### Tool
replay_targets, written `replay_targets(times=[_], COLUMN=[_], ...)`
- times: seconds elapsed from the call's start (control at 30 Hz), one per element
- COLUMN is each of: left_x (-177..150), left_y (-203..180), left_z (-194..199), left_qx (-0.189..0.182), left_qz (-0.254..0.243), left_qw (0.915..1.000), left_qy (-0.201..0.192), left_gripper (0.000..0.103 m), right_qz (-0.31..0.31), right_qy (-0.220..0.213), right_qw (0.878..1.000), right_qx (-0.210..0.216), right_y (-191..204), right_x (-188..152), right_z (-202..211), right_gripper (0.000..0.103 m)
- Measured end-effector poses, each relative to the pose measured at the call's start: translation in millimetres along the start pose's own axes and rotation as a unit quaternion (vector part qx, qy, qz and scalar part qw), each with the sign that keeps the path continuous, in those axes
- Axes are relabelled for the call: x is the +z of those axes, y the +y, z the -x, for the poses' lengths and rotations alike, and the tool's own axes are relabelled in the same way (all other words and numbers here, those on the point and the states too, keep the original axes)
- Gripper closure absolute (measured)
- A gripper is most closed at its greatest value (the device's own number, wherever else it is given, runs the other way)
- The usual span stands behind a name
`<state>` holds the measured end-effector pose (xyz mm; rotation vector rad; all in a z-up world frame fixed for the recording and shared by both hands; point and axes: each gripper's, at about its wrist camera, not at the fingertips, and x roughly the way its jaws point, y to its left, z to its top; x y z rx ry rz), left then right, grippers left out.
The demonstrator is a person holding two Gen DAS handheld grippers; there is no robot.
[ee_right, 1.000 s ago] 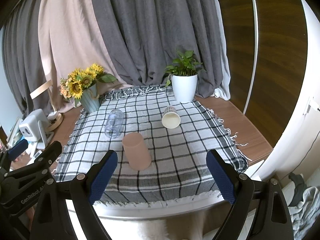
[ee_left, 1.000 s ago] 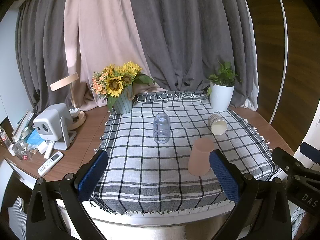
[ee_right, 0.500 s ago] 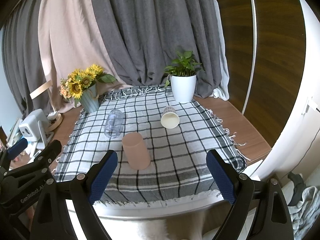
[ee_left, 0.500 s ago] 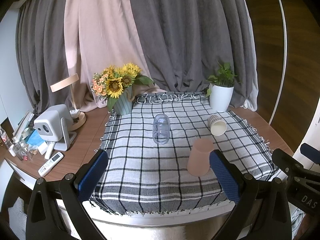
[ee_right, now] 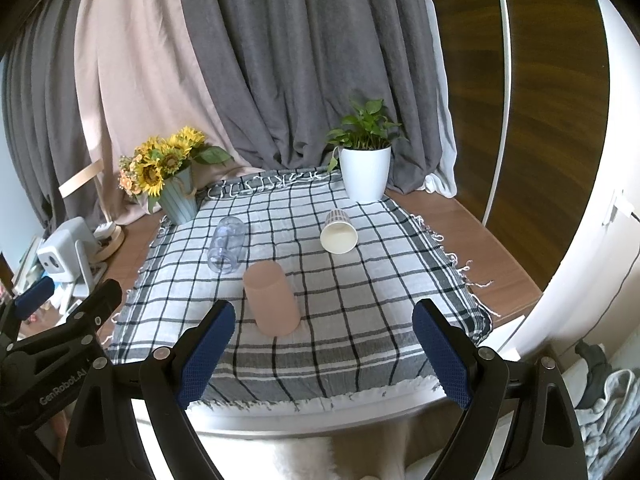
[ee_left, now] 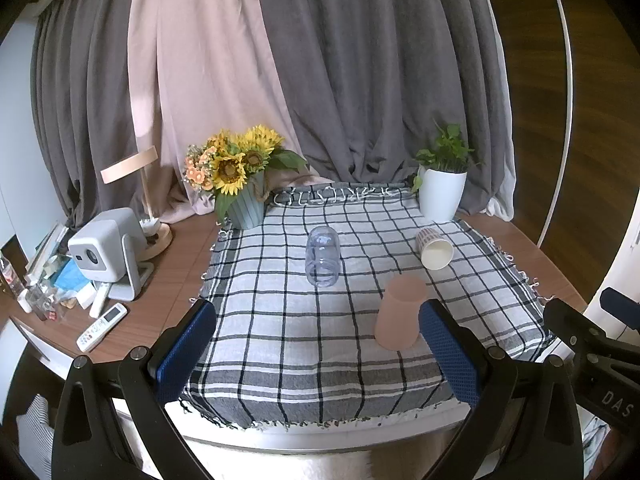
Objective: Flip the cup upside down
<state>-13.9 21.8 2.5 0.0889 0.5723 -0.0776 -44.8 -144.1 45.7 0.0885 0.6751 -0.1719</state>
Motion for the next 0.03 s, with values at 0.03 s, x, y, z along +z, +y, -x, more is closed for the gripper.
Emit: replay_targets(times=[0.03], left_x=[1.1], left_y=[0.1], left_z=[-0.4], left_qx=[-0.001], left_qz=[0.0], left_qw=[1.0], left_qy=[0.0], left_gripper=[0.0], right_qz=[0.0], right_qy=[0.001], right_qw=[1.0], right_qx=[0.0], right_y=[-1.4], right_x=[-0.7], right_z=[0.0], right_gripper=[0.013])
